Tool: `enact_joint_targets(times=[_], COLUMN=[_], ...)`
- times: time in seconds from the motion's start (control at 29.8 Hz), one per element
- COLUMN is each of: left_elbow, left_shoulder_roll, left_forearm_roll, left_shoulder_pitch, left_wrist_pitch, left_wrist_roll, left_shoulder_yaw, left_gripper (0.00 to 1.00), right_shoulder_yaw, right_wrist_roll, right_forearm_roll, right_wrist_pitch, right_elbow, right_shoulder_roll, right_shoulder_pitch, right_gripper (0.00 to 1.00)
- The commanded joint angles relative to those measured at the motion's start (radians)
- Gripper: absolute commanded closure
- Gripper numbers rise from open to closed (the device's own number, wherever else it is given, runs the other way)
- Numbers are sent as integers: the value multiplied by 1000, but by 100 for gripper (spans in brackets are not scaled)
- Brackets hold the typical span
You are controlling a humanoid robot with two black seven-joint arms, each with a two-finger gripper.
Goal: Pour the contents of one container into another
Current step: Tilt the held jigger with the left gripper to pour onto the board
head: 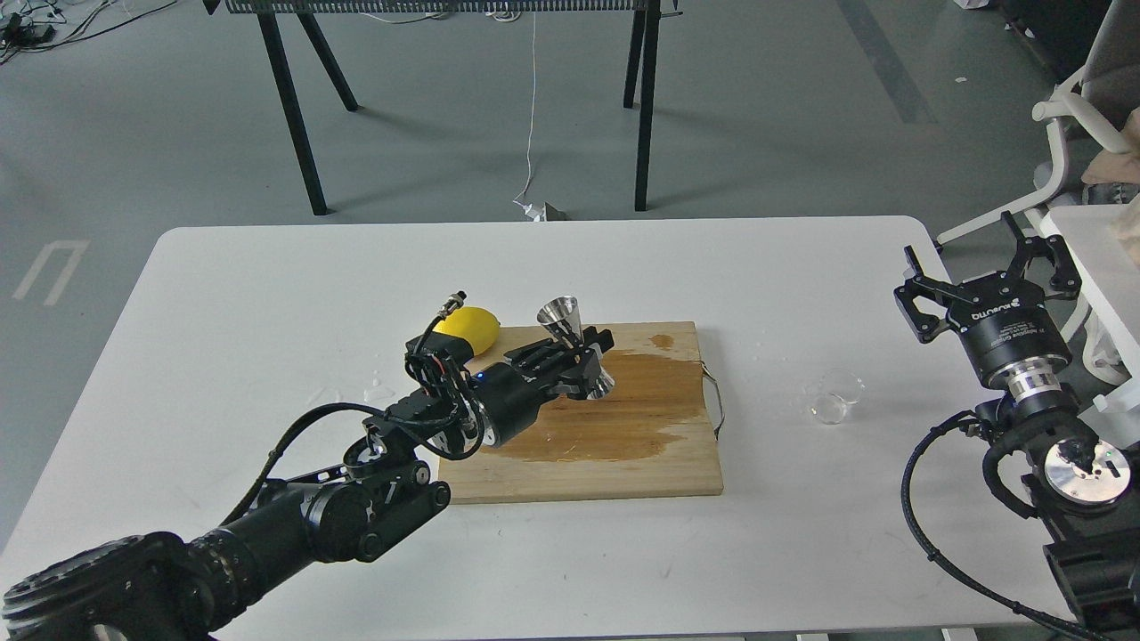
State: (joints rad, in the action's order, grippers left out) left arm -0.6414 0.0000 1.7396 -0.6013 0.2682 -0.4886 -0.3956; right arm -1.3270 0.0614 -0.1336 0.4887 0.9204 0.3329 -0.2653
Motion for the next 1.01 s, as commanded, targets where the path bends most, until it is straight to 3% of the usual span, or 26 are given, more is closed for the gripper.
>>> enact_joint_targets(times=[0.0, 0.97], left_elbow=[0, 58], left_shoulder_roll=[0, 0], left_forearm_roll=[-8, -35], left_shoulder_pitch=[0, -2], left_wrist_pitch=[2, 14], left_wrist_roll=[0, 0], left_shoulder_yaw=[17, 21], left_gripper=[74, 74], right_shoulder_yaw=[0, 2], right_wrist_roll=[0, 0], right_forearm_roll=[0, 0], right_wrist_pitch=[0, 0], right_elbow=[0, 0], right_shoulder_roll=[0, 0], right_shoulder_pitch=[0, -2], right_gripper=[1, 1])
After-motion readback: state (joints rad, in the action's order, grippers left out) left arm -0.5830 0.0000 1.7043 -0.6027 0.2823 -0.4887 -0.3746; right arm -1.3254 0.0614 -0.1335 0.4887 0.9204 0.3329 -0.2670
